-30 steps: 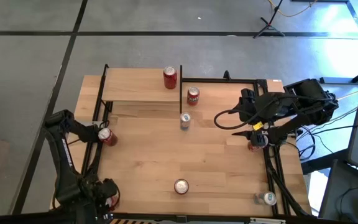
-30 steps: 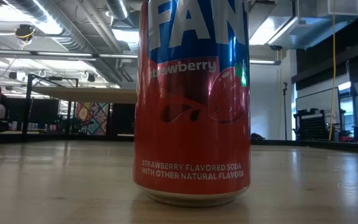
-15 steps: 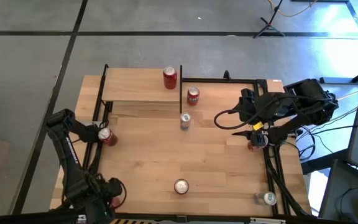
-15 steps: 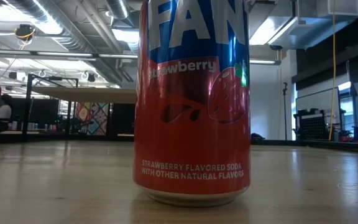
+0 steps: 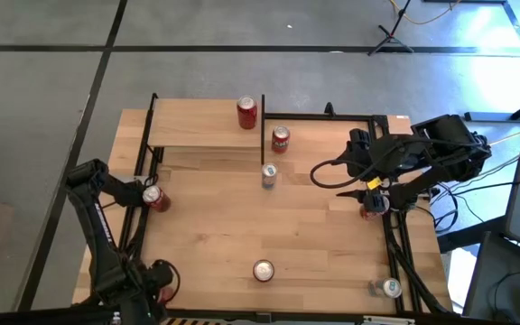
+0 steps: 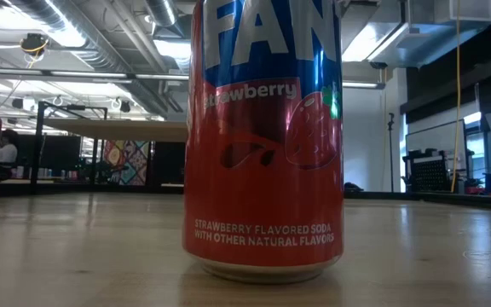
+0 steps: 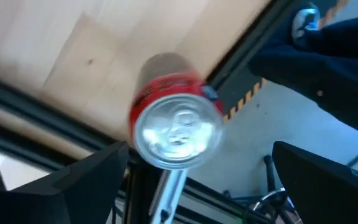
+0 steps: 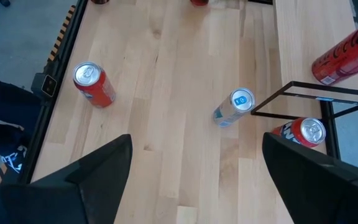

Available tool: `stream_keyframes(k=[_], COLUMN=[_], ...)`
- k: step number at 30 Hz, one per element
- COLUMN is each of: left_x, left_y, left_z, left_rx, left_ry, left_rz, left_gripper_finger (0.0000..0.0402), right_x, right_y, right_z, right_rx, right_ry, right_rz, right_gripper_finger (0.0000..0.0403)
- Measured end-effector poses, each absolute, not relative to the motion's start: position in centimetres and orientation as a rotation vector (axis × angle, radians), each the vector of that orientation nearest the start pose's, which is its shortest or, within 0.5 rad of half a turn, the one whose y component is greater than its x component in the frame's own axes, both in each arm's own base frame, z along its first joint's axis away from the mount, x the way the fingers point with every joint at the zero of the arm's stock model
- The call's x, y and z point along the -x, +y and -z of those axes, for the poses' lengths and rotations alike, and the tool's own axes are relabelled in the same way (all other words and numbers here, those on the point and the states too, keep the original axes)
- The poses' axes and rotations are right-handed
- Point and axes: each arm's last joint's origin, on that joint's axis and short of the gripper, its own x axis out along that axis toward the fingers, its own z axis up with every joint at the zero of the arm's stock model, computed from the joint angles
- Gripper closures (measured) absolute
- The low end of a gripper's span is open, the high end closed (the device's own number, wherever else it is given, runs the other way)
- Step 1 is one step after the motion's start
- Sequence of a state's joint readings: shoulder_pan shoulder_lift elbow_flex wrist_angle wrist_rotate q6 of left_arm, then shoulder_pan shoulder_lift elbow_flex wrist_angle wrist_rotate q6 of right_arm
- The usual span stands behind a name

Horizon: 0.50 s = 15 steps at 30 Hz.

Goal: Place canned beverage on shelf
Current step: Put the red black soda can on the shelf aligned with the other red black soda can

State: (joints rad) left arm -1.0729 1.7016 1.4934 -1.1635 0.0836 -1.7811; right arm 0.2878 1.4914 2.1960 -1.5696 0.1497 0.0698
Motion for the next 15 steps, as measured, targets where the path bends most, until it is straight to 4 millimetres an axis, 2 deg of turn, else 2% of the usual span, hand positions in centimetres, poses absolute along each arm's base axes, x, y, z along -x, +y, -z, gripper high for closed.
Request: stream_keyframes(k=[15], left_x=[-14.8], left_y=[-28.5], left_z=[-24.7], left_rx=[0.859], left_ry=[1.514], left_rz=[-0.59], left_gripper_finger=[0.0007], right_x=[-20.2], right_y=[5.5], right_z=[-49.8], right_rx=[0.121], right_ry=[0.849], right_rz=[-0.1], right_gripper_finger=[0.0055])
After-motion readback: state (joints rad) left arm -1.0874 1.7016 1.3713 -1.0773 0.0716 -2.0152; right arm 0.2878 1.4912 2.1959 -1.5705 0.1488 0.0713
